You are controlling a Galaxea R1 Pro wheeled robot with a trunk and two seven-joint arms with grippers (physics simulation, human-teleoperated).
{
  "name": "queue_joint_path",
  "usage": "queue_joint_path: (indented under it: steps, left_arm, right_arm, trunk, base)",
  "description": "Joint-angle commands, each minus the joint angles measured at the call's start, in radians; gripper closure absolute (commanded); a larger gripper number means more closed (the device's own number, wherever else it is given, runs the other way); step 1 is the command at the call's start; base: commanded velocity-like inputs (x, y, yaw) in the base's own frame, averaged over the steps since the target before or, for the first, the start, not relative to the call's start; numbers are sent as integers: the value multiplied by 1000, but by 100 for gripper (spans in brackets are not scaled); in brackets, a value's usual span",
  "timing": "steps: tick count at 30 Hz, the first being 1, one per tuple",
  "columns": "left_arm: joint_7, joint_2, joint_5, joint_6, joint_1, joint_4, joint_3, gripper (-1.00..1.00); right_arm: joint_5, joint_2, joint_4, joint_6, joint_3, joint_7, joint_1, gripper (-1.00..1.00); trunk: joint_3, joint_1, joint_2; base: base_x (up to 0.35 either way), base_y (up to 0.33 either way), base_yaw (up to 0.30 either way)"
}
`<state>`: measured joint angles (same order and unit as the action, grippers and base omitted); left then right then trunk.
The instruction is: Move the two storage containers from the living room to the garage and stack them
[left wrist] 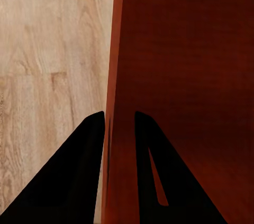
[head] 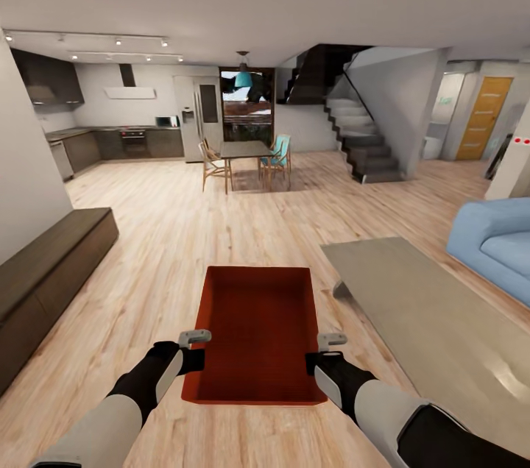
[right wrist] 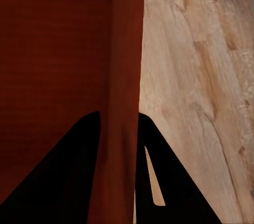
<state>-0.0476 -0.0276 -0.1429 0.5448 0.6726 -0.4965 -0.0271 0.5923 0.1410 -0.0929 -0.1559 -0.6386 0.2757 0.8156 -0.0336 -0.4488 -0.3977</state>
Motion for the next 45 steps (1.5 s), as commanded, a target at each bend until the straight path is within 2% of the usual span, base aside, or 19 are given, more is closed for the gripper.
queue_joint_path:
  steps: [1, 13, 45]
  left_arm:
    - [-20, 1, 34, 7, 1, -2, 6, 100]
    - [-19, 1, 34, 7, 1, -1, 6, 100]
    - [-19, 0, 34, 6, 1, 4, 6, 100]
  right_arm:
    - [-12, -1, -1, -7, -7, 10, 1, 100]
    - [-12, -1, -1, -6, -7, 10, 0, 100]
    - [-12, -3, -1, -5, -7, 10, 0, 100]
  trunk:
    - [-2, -1, -2]
    - [-2, -1, -2]
    - [-2, -1, -2]
  base:
    - [323, 0, 280]
    - [322, 0, 276]
    - [322, 0, 3]
